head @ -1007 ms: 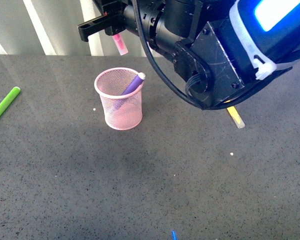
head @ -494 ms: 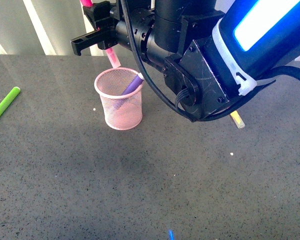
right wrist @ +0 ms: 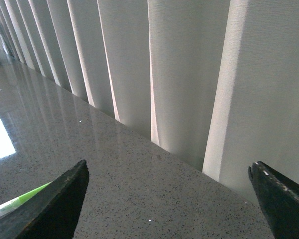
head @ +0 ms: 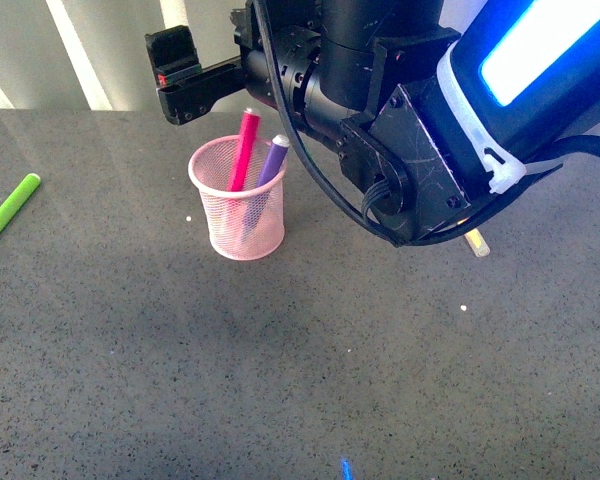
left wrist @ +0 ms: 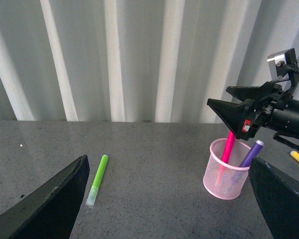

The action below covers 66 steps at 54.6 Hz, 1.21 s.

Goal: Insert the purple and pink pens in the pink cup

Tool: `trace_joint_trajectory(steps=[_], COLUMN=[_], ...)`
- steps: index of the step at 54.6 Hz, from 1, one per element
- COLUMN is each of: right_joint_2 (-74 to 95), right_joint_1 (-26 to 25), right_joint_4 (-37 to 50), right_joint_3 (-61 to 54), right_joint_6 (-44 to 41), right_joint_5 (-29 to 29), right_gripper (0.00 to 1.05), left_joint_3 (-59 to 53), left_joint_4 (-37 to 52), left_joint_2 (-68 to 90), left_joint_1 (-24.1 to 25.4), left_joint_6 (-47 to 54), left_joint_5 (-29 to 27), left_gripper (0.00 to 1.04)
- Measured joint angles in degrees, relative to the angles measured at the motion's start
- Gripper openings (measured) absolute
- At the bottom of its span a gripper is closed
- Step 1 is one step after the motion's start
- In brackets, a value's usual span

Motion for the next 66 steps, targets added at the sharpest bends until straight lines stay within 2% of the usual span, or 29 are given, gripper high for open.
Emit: trace_joint_trajectory(steps=[2,10,19,28,34,47,54,61,66], right_joint_2=[0.00,-1.07,-10.01,-21.40,-31.36,-57.86,-70.77,-78.95,-81.85], right_joint_1=[-0.02,-0.83,-4.46,-8.87,-12.39,-20.06,-23.61,-26.80,-28.79], right_joint_4=[0.00,0.44,-2.34,-4.68,-8.70,-15.61,-22.21,-23.32,-30.23], right_joint_3=[-0.07,-1.66,-6.91,-16.00,-24.20,-40.04,-46.10,-51.01,-51.74], right_joint_6=[0.02,0.04,-2.21,-4.17,-6.32,-8.35,-7.98,-9.01,-6.01], right_joint_5=[0.33,3.04,15.63,19.50,20.33,16.79,15.21,13.77,17.79], right_gripper=[1.00,0.98,0.98,0.98,0.98,0.98,0.98,0.98,0.86], left_joint_3=[0.00,0.00,0.00,0.00,0.00,0.00,0.00,0.00,0.00], left_joint_4=[0.00,0.00,0.00,0.00,0.00,0.00,0.00,0.00,0.00], left_joint_2=[0.00,0.00,0.00,0.00,0.00,-0.04,-0.04,-0.02,-0.04], left_joint_1=[0.00,0.00,0.00,0.00,0.00,0.00,0.00,0.00,0.00], left_joint_6=[0.00,0.00,0.00,0.00,-0.02,0.00,0.00,0.00,0.00], left_joint_5=[0.00,0.00,0.00,0.00,0.00,0.00,0.00,0.00,0.00], left_gripper=[0.98,0.98,0.98,0.98,0.98,0.98,0.98,0.98,0.98])
